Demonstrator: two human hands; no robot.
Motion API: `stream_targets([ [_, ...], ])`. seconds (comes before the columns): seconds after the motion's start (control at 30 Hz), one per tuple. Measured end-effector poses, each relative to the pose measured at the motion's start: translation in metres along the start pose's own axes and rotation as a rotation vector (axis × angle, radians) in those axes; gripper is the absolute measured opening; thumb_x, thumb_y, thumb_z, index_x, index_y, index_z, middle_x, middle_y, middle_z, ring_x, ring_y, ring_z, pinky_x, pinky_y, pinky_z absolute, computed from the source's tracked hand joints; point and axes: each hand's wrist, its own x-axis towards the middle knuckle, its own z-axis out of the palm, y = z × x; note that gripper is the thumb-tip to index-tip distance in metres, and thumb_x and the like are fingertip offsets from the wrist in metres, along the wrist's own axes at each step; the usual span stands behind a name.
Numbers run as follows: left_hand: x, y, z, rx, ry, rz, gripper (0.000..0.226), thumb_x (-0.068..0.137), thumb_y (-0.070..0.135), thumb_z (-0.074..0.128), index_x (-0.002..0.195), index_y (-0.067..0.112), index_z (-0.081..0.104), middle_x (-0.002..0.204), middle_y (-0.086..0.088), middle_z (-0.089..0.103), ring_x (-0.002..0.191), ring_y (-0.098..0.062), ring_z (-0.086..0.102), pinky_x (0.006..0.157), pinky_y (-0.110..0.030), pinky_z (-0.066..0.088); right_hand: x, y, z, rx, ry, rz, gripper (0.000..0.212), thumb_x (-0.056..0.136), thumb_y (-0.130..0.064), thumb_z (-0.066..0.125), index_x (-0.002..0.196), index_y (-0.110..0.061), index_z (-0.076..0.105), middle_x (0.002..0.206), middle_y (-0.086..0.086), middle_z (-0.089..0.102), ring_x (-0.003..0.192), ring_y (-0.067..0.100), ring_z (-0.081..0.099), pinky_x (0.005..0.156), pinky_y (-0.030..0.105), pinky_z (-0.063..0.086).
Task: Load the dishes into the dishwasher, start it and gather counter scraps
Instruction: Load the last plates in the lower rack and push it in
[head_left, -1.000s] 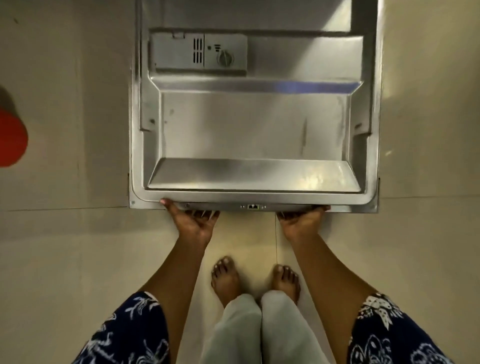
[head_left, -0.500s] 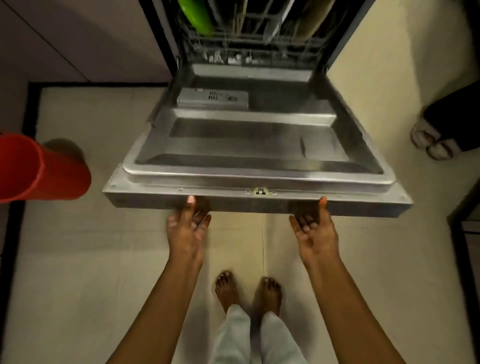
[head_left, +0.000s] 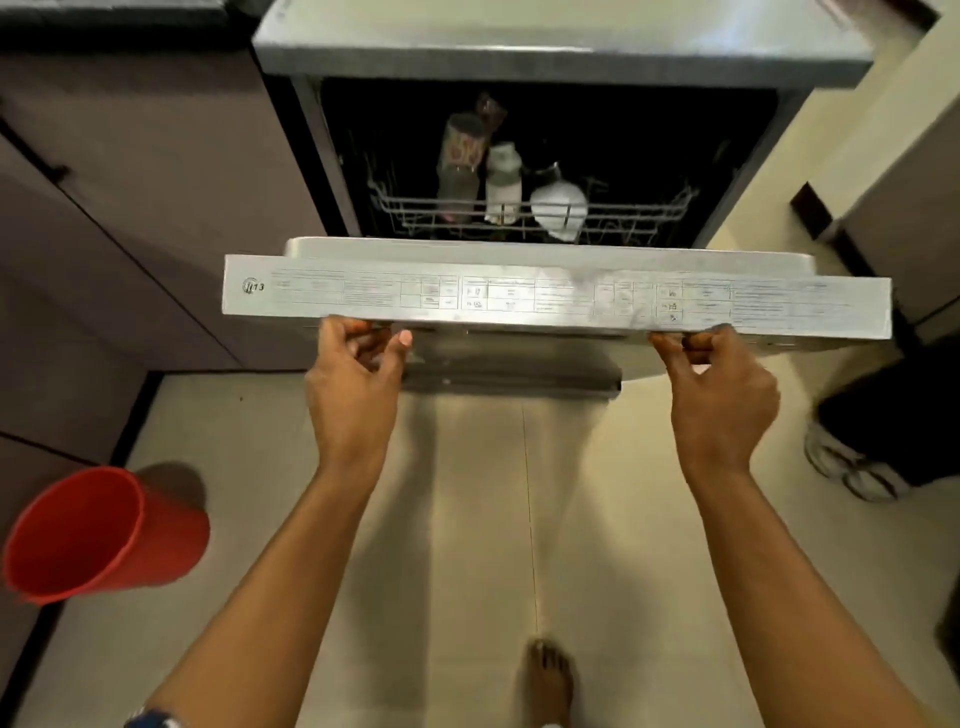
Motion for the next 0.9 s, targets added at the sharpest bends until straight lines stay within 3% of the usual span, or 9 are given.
stream_targets([
  [0.07, 0.020, 0.010, 0.002, 0.149, 0.067, 0.135, 0.028, 0.085, 0.036, 0.068, 0.104, 0.021, 0.055, 0.097, 0.009, 0.066, 0.089, -0.003, 0.064, 0.083, -0.033, 0.055, 0.026, -0.001, 0.002, -0.154, 0.028, -0.160, 0.038, 0.085, -0.050, 0.058, 0.090, -0.013, 0.061, 0.087, 0.008, 0.069, 0.080, 0.026, 0.058, 0.062, 0.027, 0.030],
  [0.13, 0.042, 0.013, 0.005, 0.425, 0.077, 0.329, 0.051, 0.079, 0.047, 0.069, 0.119, 0.021, 0.052, 0.118, 0.000, 0.059, 0.110, -0.015, 0.056, 0.095, -0.039, 0.047, 0.047, -0.008, 0.000, -0.257, 0.081, -0.396, 0.042, 0.081, -0.051, 0.062, 0.099, -0.013, 0.058, 0.099, 0.012, 0.063, 0.093, 0.027, 0.048, 0.068, 0.033, 0.032],
  [0.23, 0.076, 0.008, 0.010, 0.900, -0.097, 0.555, 0.091, 0.065, 0.068, 0.067, 0.139, 0.025, 0.037, 0.148, -0.009, 0.036, 0.138, -0.031, 0.028, 0.114, -0.053, 0.015, 0.077, -0.023, 0.003, -0.462, -0.132, -0.630, 0.087, 0.069, -0.063, 0.065, 0.138, -0.017, 0.037, 0.144, 0.012, 0.034, 0.133, 0.028, 0.025, 0.106, 0.046, 0.017],
  [0.3, 0.087, 0.006, 0.010, 0.922, -0.169, 0.575, 0.091, 0.066, 0.079, 0.055, 0.136, 0.022, 0.042, 0.147, -0.007, 0.040, 0.138, -0.030, 0.030, 0.116, -0.055, 0.012, 0.088, -0.033, 0.012, -0.552, -0.421, -0.588, 0.111, 0.062, -0.075, 0.062, 0.147, -0.020, 0.019, 0.152, 0.011, 0.022, 0.140, 0.032, 0.017, 0.113, 0.058, 0.008],
  [0.43, 0.073, 0.004, -0.006, 0.905, -0.318, 0.561, 0.098, 0.058, 0.090, 0.043, 0.130, 0.025, 0.045, 0.153, -0.002, 0.033, 0.143, -0.027, 0.023, 0.117, -0.048, 0.013, 0.074, -0.037, 0.002, -0.634, -0.500, -0.620, 0.119, 0.052, -0.095, 0.024, 0.142, -0.019, 0.031, 0.138, 0.013, 0.042, 0.125, 0.036, 0.037, 0.108, 0.055, 0.019],
  [0.53, 0.055, 0.003, -0.016, 0.906, -0.535, 0.471, 0.104, 0.053, 0.093, 0.042, 0.136, 0.031, 0.039, 0.149, -0.002, 0.039, 0.139, -0.026, 0.031, 0.115, -0.045, 0.019, 0.047, -0.022, -0.011, -0.652, -0.667, -0.641, 0.123, 0.045, -0.099, 0.017, 0.139, -0.021, 0.035, 0.128, 0.011, 0.046, 0.114, 0.031, 0.044, 0.102, 0.048, 0.032],
  [0.67, 0.000, -0.035, -0.029, 1.055, -0.724, 0.427, 0.109, 0.052, 0.094, 0.038, 0.142, 0.034, 0.032, 0.136, -0.001, 0.050, 0.124, -0.026, 0.043, 0.110, -0.048, 0.028, -0.030, 0.009, -0.015, -0.702, -0.834, -0.542, 0.112, 0.054, -0.091, 0.042, 0.141, -0.022, 0.028, 0.136, 0.007, 0.042, 0.123, 0.029, 0.040, 0.105, 0.048, 0.030],
  [0.77, -0.066, -0.089, -0.038, 1.095, -0.774, 0.364, 0.101, 0.055, 0.084, 0.058, 0.139, 0.030, 0.041, 0.134, 0.000, 0.051, 0.122, -0.026, 0.045, 0.109, -0.051, 0.028, -0.104, 0.038, -0.006, -0.753, -0.921, -0.467, 0.101, 0.063, -0.074, 0.062, 0.141, -0.021, 0.025, 0.139, 0.007, 0.037, 0.127, 0.029, 0.036, 0.108, 0.054, 0.026],
  [0.9, -0.152, -0.166, -0.032, 1.138, -0.753, 0.276, 0.092, 0.053, 0.064, 0.078, 0.131, 0.020, 0.053, 0.130, -0.006, 0.055, 0.120, -0.032, 0.050, 0.106, -0.062, 0.025, -0.198, 0.097, 0.022, -0.764, -1.005, -0.369, 0.090, 0.072, -0.058, 0.068, 0.142, -0.020, 0.028, 0.144, 0.009, 0.034, 0.134, 0.032, 0.030, 0.107, 0.067, 0.018],
])
